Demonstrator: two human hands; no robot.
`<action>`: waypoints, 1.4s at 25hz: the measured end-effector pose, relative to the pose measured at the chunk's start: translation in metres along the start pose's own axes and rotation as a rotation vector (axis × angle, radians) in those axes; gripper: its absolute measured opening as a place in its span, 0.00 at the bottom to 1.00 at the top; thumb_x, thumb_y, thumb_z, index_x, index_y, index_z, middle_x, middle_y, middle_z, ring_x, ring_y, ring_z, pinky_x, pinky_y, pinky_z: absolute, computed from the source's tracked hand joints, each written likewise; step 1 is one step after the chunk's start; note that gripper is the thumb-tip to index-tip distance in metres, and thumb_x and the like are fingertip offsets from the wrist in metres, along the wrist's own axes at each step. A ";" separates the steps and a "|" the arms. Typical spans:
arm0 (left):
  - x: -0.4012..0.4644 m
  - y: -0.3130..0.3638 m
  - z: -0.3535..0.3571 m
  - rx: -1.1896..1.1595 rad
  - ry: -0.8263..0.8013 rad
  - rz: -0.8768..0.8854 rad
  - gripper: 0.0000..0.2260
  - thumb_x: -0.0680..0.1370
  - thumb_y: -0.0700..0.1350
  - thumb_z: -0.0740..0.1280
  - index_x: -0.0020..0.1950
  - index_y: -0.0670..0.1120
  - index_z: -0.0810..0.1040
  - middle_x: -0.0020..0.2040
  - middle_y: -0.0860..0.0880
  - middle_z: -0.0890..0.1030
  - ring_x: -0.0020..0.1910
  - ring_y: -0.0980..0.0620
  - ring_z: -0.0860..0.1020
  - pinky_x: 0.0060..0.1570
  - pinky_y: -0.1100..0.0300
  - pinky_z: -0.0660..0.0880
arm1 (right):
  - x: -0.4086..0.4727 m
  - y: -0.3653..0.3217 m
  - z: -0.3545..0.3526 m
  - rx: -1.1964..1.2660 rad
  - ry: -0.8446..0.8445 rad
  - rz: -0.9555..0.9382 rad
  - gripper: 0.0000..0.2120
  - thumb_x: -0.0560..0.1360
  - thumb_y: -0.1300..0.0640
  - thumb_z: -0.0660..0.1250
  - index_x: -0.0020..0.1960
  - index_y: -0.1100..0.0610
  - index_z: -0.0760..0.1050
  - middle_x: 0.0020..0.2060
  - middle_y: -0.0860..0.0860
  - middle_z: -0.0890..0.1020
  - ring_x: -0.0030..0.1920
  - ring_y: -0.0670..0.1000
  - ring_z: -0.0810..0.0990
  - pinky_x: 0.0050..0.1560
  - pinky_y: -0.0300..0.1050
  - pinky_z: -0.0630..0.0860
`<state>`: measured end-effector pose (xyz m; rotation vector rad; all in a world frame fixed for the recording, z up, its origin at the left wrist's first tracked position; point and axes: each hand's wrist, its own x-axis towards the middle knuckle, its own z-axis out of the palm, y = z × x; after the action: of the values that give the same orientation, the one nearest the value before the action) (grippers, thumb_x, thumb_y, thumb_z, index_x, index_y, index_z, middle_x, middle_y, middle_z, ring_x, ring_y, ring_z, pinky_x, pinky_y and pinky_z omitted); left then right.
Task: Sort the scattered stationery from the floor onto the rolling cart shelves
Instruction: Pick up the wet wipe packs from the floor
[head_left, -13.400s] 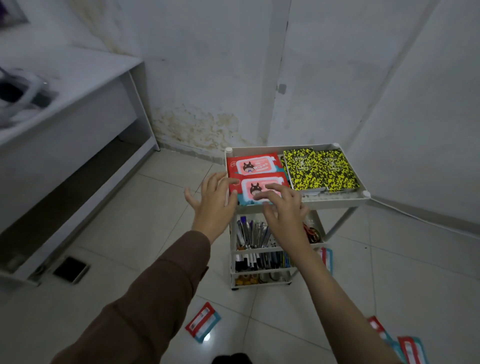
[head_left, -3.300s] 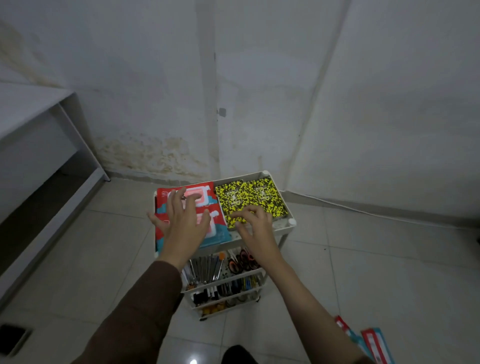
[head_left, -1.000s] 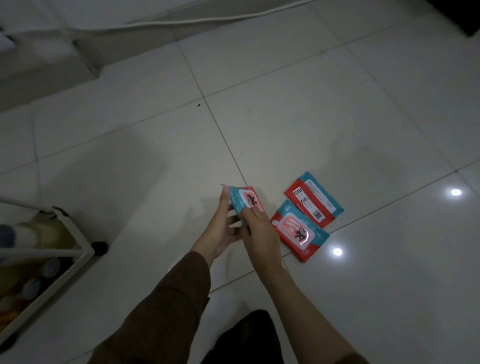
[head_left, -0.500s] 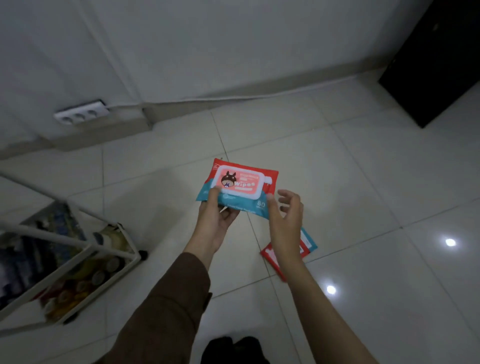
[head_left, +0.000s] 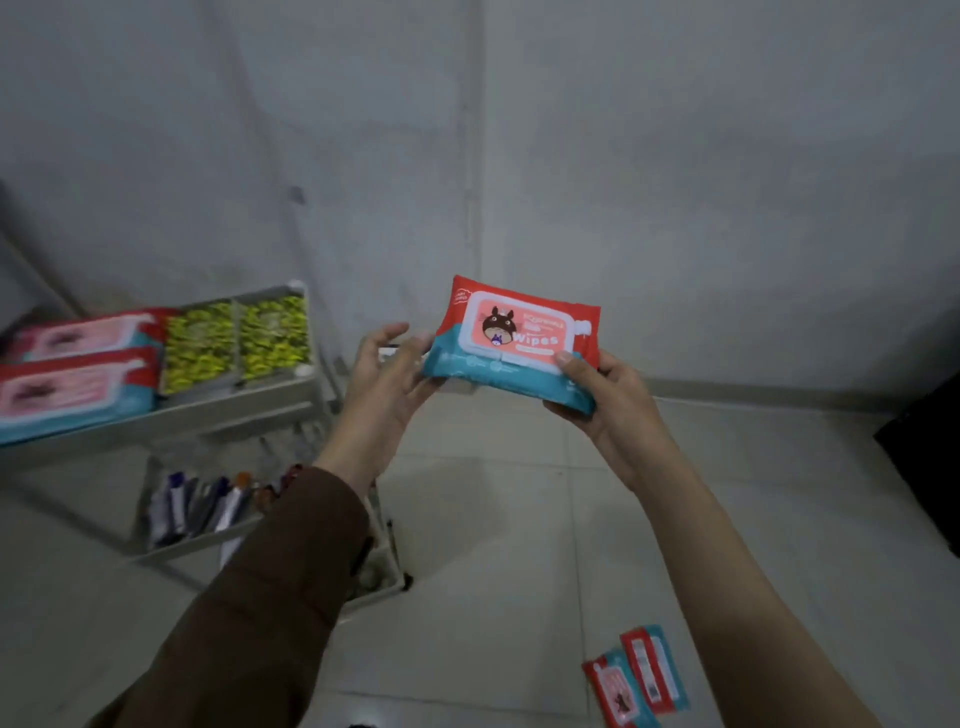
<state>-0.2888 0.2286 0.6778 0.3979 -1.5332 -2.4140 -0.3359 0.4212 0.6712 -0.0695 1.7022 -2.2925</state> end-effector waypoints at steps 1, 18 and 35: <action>0.001 0.027 -0.016 0.058 0.002 0.023 0.09 0.78 0.42 0.64 0.56 0.48 0.69 0.46 0.47 0.82 0.40 0.54 0.82 0.41 0.63 0.80 | 0.005 -0.009 0.023 -0.019 -0.050 0.011 0.07 0.74 0.59 0.66 0.53 0.57 0.77 0.44 0.51 0.83 0.39 0.43 0.83 0.35 0.37 0.78; 0.072 0.192 -0.338 0.644 0.378 -0.009 0.12 0.79 0.44 0.62 0.62 0.53 0.69 0.58 0.49 0.74 0.46 0.57 0.75 0.37 0.62 0.71 | 0.103 0.071 0.403 -0.530 -0.401 0.175 0.12 0.74 0.67 0.65 0.56 0.58 0.70 0.49 0.52 0.79 0.44 0.47 0.79 0.36 0.35 0.77; 0.086 0.147 -0.367 1.078 0.283 -0.102 0.25 0.81 0.54 0.53 0.76 0.52 0.51 0.76 0.49 0.54 0.74 0.46 0.54 0.73 0.43 0.54 | 0.098 0.131 0.421 -0.879 -0.316 0.000 0.23 0.80 0.55 0.56 0.74 0.49 0.57 0.62 0.55 0.68 0.56 0.46 0.71 0.41 0.29 0.74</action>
<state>-0.2267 -0.1706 0.6532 0.9557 -2.5506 -1.2691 -0.3173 -0.0298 0.6618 -0.5645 2.3448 -1.2697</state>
